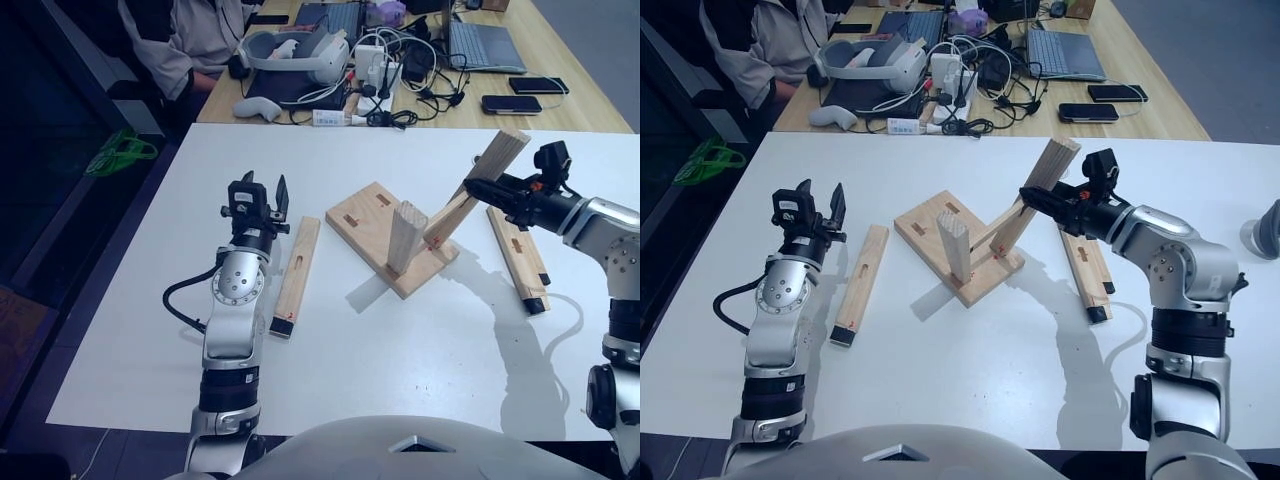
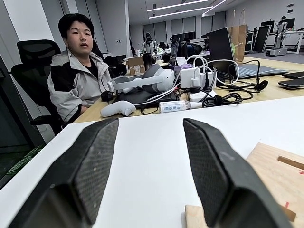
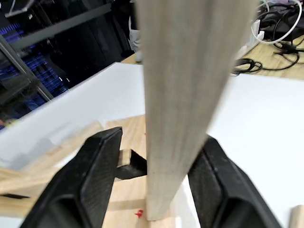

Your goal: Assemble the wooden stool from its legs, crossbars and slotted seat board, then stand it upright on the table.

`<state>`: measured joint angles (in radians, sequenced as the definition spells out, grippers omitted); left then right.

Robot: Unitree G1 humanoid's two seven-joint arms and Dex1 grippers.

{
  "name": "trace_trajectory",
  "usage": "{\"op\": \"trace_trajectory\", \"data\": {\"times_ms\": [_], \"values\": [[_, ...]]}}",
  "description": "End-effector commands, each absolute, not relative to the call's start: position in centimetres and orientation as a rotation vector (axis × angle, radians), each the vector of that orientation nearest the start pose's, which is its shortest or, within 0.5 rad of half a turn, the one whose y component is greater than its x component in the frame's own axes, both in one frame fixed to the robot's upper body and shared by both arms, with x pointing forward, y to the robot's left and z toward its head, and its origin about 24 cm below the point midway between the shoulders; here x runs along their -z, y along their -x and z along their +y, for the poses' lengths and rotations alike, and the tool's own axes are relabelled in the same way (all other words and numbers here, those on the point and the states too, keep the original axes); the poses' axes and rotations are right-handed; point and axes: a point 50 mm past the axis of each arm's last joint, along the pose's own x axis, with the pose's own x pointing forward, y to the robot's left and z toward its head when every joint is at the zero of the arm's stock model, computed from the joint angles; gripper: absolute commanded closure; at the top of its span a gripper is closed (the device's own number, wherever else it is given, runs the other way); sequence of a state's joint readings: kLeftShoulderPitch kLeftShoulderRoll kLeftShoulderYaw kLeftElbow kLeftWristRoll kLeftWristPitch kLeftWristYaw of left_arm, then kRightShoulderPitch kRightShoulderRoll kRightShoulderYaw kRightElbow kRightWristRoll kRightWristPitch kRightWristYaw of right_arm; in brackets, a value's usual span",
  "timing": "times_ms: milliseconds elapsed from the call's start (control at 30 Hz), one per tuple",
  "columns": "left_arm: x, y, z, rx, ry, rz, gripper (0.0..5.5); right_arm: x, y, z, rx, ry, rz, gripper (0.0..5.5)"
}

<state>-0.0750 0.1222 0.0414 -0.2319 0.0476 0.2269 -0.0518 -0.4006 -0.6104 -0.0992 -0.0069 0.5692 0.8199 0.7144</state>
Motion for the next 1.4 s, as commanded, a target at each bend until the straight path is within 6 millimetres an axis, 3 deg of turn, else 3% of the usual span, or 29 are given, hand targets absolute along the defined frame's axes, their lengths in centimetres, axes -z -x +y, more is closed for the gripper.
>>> {"op": "trace_trajectory", "data": {"times_ms": [33, 467, 767, 867, 1200, 1400], "values": [[-10.3, -27.0, 17.4, 0.013, -0.183, -0.098, 2.97, -8.8, -28.4, -21.5, -0.720, -0.019, 0.562, 3.24], [-10.9, -27.4, 17.4, 0.018, -0.189, -0.116, 2.97, -7.4, -28.3, -20.5, -0.811, 0.173, 0.568, 3.24], [-11.5, -27.7, 17.5, 0.001, -0.169, -0.124, 2.97, -8.3, -28.7, -20.1, -0.783, 0.135, 0.506, 3.24], [-11.7, -27.8, 17.8, -0.011, -0.154, -0.122, 2.97, -9.7, -29.1, -19.8, -0.739, -0.017, 0.460, 3.24], [-12.3, -28.2, 18.7, -0.062, -0.087, -0.117, 2.97, -18.4, -30.7, -18.7, -0.759, -0.277, 0.191, 3.24], [-12.8, -28.4, 19.9, -0.089, -0.120, -0.135, 2.97, -20.2, -30.8, -17.9, -0.810, -0.283, 0.162, 3.24]]}}
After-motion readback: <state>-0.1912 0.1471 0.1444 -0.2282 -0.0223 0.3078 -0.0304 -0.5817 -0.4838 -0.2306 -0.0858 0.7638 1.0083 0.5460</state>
